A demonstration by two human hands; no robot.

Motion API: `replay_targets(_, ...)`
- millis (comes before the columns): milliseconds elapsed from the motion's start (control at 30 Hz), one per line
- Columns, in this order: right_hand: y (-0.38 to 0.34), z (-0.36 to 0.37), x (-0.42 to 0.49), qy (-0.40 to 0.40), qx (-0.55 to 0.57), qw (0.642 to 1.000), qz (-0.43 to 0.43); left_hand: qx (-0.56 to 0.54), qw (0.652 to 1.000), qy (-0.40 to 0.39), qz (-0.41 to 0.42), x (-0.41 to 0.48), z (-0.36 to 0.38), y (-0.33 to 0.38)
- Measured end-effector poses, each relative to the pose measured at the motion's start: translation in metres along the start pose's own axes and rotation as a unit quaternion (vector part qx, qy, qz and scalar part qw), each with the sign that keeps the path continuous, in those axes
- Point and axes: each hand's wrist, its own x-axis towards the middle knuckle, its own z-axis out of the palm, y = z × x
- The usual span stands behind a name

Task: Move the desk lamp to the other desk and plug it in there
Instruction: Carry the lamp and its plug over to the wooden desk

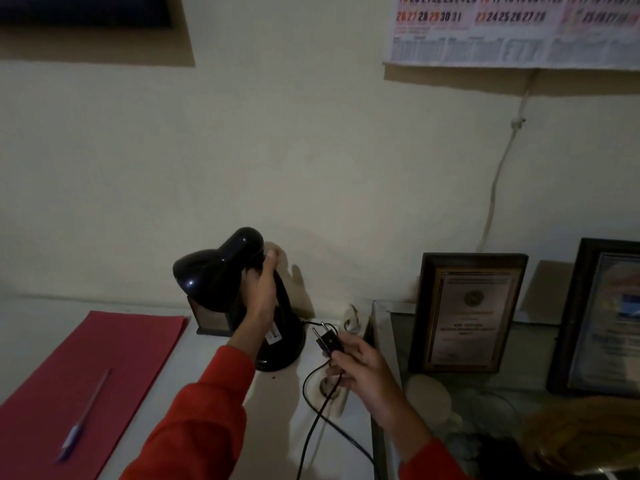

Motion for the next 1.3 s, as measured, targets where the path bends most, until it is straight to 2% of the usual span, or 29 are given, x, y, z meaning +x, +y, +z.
replay_targets(67, -0.002, 0.000, -0.002, -0.015, -0.012, 1.000, 0.002, -0.045, 0.999, -0.027, 0.010, -0.004, 0.002, 0.003)
replay_targets(200, -0.005, 0.002, -0.004, -0.032, -0.018, 0.999, 0.006, -0.057, 0.997, -0.042, 0.041, -0.009, 0.000, 0.007)
replay_targets(333, -0.004, 0.001, -0.001, -0.026, 0.007, 1.000, 0.004, -0.150, 0.984, -0.089, 0.037, -0.010, -0.008, 0.010)
replay_targets(500, -0.001, -0.002, 0.005, 0.001, 0.055, 0.998, -0.001, -0.099, 0.984, -0.131, 0.070, -0.015, -0.035, 0.003)
replay_targets(733, 0.001, -0.004, 0.009, 0.000, 0.101, 0.995, -0.014, -0.045, 0.963, -0.262, 0.052, -0.032, -0.067, -0.008)
replay_targets(867, 0.002, -0.004, 0.008, -0.016, 0.103, 0.994, -0.023, -0.050, 0.964, -0.258, 0.041, -0.037, -0.076, -0.010)
replay_targets(967, 0.003, -0.004, 0.009, -0.015, 0.113, 0.993, -0.028, -0.059, 0.972, -0.228, 0.027, -0.045, -0.073, -0.019)
replay_targets(1133, 0.005, -0.004, 0.010, -0.017, 0.098, 0.994, -0.033, 0.008, 0.980, -0.198, -0.016, -0.062, -0.073, -0.042)
replay_targets(1233, 0.005, -0.004, 0.009, -0.026, 0.111, 0.993, -0.040, 0.025, 0.992, -0.111, 0.053, -0.072, -0.066, -0.048)
replay_targets(1300, 0.005, -0.004, 0.008, -0.034, 0.134, 0.989, -0.045, 0.019, 0.992, -0.086, 0.087, -0.076, -0.062, -0.045)
